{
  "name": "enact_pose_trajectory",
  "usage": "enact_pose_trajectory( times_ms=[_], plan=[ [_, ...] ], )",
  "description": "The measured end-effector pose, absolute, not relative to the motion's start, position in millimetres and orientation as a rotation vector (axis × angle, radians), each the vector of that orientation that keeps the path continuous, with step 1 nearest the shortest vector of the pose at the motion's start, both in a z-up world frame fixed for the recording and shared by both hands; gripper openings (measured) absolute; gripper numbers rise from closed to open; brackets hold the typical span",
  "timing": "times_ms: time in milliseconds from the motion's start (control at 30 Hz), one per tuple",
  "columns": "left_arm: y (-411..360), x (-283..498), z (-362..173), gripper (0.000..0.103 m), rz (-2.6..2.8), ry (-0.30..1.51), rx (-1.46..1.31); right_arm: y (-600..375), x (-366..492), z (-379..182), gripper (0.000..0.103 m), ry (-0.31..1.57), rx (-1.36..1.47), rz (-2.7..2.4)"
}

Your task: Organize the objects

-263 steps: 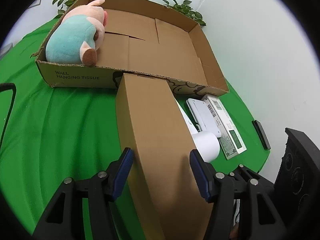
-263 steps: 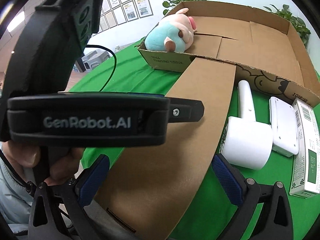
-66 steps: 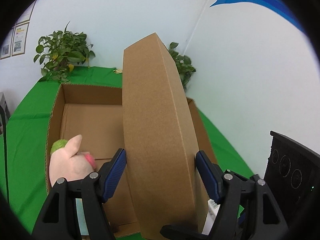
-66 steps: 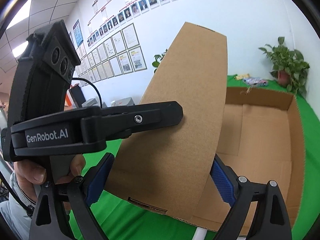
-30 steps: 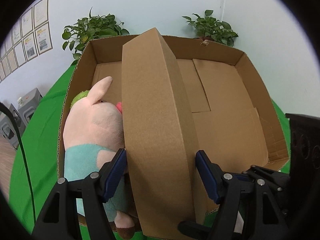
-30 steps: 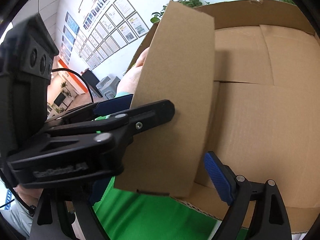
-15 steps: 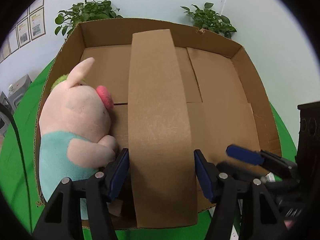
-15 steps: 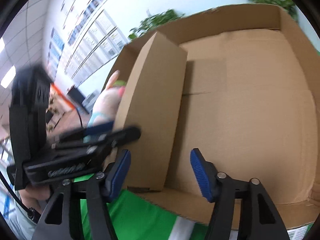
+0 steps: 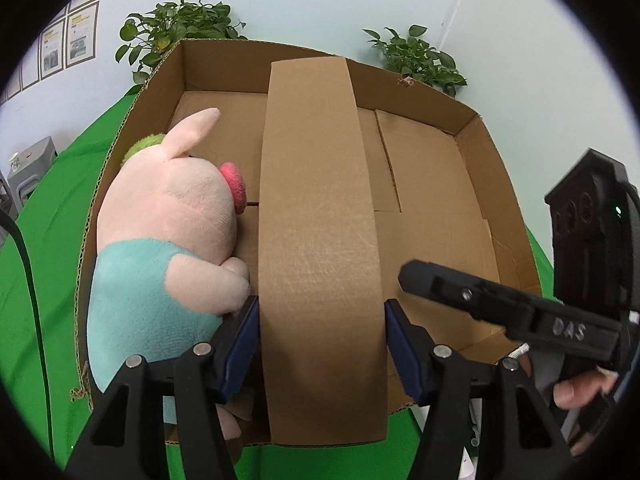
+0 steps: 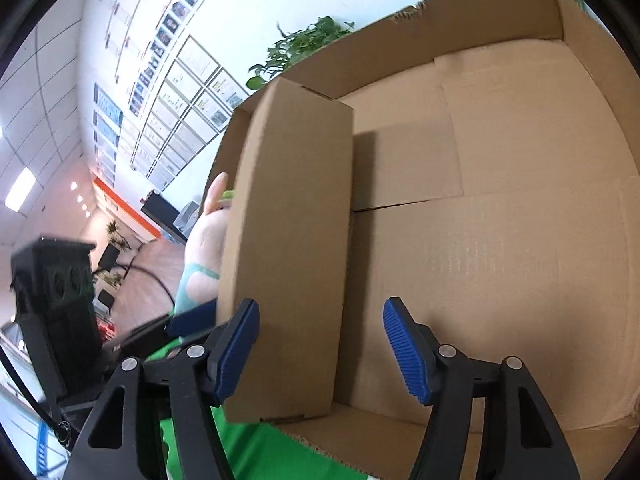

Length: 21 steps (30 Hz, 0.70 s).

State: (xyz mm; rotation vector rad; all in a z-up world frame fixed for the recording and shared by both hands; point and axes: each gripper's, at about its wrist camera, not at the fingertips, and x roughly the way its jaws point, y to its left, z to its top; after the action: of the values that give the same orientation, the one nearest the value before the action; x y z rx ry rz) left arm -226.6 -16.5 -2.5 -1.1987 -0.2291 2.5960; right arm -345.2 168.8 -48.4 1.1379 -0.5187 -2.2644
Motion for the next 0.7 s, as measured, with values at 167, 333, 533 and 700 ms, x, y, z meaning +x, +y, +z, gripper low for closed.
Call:
enact_pose_trajectory(
  times_ms=[167,333,533,700],
  plan=[
    [-20,-226,-2,0.06,2.583,-0.253,-1.185,159,-352,-51,0.061,-0.417,1.19,-2.305],
    [-21,-226,-1,0.06,2.573,-0.257,-1.173,151,-347,-66,0.041,-0.324,1.247,-2.293],
    [-24,-221,4,0.057,2.529,-0.292,-1.158,132,-350,-80,0.028,-0.291,1.289,-2.255],
    [-31,-221,0,0.032,2.572,-0.254,-1.204,121,-349,-85,0.028,-0.276,1.292,-2.262]
  ],
)
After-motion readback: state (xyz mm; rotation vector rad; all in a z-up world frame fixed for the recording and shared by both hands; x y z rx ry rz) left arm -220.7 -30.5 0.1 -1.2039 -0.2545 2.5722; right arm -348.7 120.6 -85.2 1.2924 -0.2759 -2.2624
